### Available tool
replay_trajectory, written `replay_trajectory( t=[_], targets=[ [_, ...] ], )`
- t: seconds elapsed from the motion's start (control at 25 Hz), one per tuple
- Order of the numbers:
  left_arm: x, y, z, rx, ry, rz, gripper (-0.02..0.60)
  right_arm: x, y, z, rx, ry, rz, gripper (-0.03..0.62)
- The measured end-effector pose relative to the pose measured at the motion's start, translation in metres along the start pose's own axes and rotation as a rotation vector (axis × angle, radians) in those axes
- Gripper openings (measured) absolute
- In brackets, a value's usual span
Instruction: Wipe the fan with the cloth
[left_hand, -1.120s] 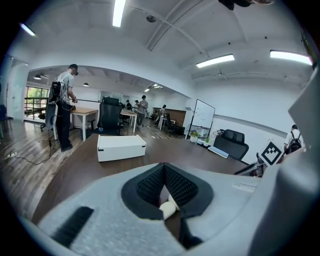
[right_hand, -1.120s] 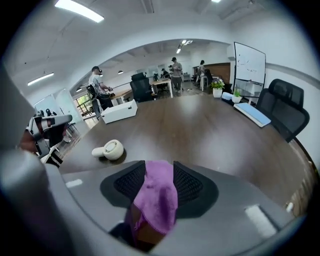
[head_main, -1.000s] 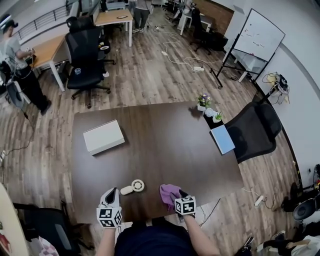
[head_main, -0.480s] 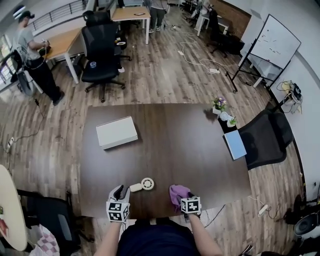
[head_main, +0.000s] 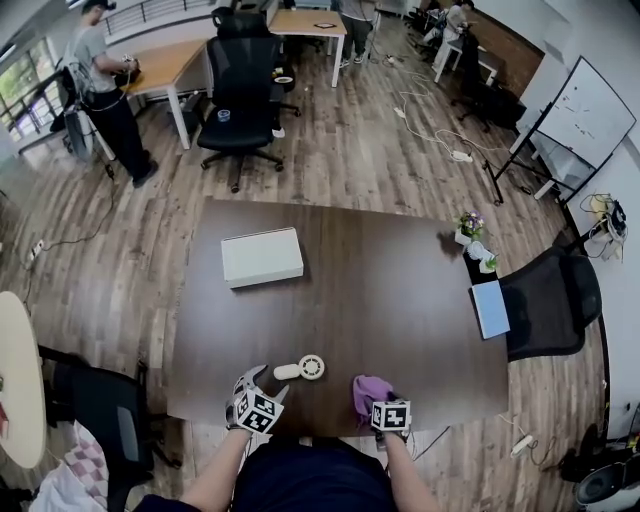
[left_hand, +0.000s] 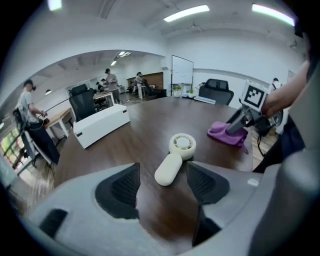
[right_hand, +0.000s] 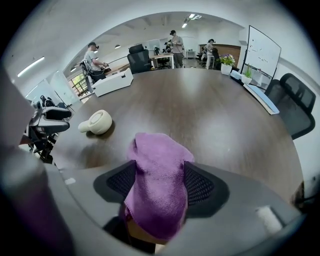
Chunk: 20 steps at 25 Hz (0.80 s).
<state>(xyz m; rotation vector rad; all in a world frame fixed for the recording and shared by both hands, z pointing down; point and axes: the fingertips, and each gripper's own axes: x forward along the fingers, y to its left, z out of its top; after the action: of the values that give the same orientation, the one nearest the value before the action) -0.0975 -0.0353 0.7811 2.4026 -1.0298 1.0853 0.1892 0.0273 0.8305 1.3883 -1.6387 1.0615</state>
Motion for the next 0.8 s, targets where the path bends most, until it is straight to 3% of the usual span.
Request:
replay_trajectory(
  t=[0.24,0.36,0.8],
  targets=[
    [0.031,-0.011,-0.008,0.247,0.121,-0.066,0.287,0.005,-0.001,0.000,-0.023,0.020,-0.005,0.311],
    [0.043,-0.016,-0.017,0.321,0.184,-0.105,0.287,0.006,-0.003,-0.003,-0.035,0.036,-0.012,0.309],
    [0.054,-0.004,-0.031,0.321,0.190,-0.127,0.256,0.012,-0.009,-0.002,-0.085,0.052,-0.050,0.271]
  ],
)
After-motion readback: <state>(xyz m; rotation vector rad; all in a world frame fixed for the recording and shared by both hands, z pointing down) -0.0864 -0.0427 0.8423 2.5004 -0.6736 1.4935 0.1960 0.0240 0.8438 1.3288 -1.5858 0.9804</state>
